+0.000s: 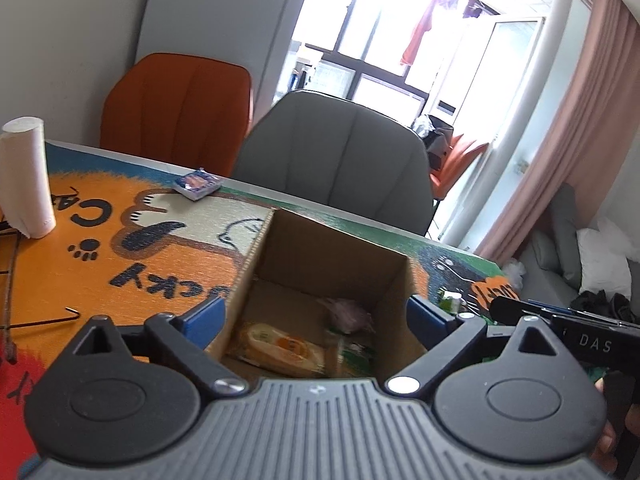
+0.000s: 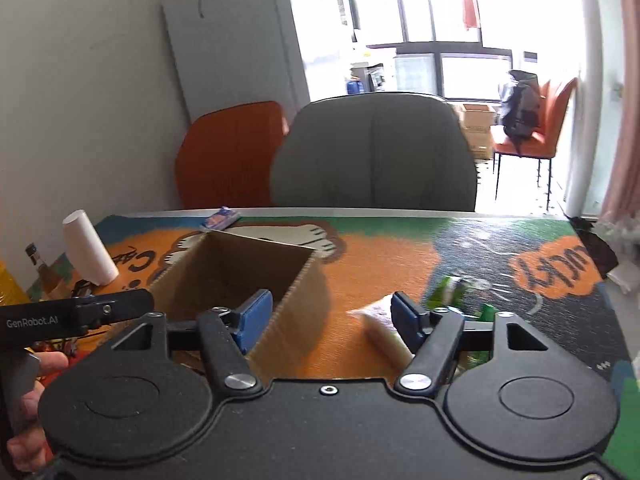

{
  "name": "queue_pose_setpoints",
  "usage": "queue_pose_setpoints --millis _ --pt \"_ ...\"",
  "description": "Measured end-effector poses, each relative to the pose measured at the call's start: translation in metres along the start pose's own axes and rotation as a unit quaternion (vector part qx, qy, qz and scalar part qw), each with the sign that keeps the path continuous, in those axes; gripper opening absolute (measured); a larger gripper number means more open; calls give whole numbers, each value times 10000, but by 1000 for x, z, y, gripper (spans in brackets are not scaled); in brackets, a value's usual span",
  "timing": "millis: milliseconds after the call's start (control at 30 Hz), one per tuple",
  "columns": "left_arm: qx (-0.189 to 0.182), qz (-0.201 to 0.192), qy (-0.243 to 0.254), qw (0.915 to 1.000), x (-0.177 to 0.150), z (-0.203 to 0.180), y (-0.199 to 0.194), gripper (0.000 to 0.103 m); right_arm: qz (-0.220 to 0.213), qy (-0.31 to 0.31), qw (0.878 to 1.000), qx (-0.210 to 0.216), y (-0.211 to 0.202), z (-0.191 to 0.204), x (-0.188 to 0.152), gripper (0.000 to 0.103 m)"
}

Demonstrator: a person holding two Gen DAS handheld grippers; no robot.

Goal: Organize snacks
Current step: 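Lower the purple packet into the box and open the right gripper, then move the left gripper to the long white bread packet while the right approaches a green packet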

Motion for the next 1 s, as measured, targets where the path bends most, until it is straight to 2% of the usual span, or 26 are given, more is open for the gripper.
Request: queue_pose_setpoints --millis 100,433,733,1000 --pt "-124 -33 58 9999 -3 -11 -1 103 -55 162 9998 -61 -10 -14 -2 83" --pt "-342 211 218 9990 -18 -50 -1 103 -37 470 9987 -169 -36 -49 -15 103" --pt "-587 142 427 9973 -27 -97 -1 103 -108 678 9972 -305 -49 -93 -31 101" --pt "-598 277 600 9960 -37 -133 18 99 -11 860 9960 -230 -42 -124 -39 87"
Point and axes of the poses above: each gripper's, at about its wrist camera, not at the fingertips, and y roughly the way its jaws point, z to its left, x to its top, the point moved 2 cm from there along y, roughly the way its jaws point, and after that the axes turned 4 degrees about x, right-handed, at the moved point
